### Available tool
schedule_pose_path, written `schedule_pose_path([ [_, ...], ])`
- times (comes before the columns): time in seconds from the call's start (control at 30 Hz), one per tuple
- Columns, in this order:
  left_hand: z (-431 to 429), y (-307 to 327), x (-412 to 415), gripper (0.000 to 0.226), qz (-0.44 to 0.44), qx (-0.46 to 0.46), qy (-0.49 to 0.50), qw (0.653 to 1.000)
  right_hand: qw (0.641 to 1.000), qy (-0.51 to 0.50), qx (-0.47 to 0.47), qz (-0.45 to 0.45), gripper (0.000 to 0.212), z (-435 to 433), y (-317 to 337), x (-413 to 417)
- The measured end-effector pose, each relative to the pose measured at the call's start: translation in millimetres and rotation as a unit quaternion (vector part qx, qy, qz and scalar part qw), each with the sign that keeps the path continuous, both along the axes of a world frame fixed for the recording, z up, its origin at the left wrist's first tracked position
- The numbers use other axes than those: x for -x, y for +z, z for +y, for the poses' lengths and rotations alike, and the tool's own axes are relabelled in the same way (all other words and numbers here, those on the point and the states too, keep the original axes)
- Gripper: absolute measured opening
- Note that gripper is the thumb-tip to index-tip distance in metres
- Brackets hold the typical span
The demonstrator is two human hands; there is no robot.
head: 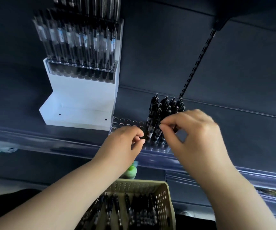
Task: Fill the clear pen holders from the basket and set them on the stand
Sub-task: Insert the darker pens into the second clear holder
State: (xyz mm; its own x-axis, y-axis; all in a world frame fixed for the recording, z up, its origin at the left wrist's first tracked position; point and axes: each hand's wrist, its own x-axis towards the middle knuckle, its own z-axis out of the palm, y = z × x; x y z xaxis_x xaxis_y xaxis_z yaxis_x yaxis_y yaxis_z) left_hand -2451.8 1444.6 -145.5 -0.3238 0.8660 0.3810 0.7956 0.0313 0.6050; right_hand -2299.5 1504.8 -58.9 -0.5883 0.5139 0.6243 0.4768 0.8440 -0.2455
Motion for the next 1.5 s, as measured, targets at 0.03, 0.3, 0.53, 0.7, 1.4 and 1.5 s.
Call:
schedule_pose_path([
  [0.03, -5, -3, -1, 0.010, 0.022, 0.000, -0.004, 1.000, 1.000, 0.008, 0.007, -0.005, 0.004, -6, -8, -3],
  [0.3, -59, -55, -17, 0.022, 0.133, 0.170, -0.006, 0.977, 0.956, -0.021, 0.218, -0.194, 0.013, -50, -102, -27],
  [0.53, -103, -128, -29, 0.028, 0.049, 0.367, 0.036, 0.928, 0.857, -0.094, 0.372, -0.344, 0.021, -80, -167, -33],
  [0.7, -118, -157, -32, 0.023, 0.007, 0.433, 0.088, 0.897, 0.815, -0.101, 0.436, -0.370, 0.023, -91, -193, -29],
  [1.4, -72, -195, -34, 0.035, -0.174, 0.461, 0.185, 0.851, 0.773, -0.180, 0.426, -0.435, 0.036, -69, -258, 24],
  [1.5, -67, -199, -34, 0.046, -0.195, 0.470, 0.194, 0.839, 0.772, -0.179, 0.416, -0.446, 0.033, -70, -261, 27],
])
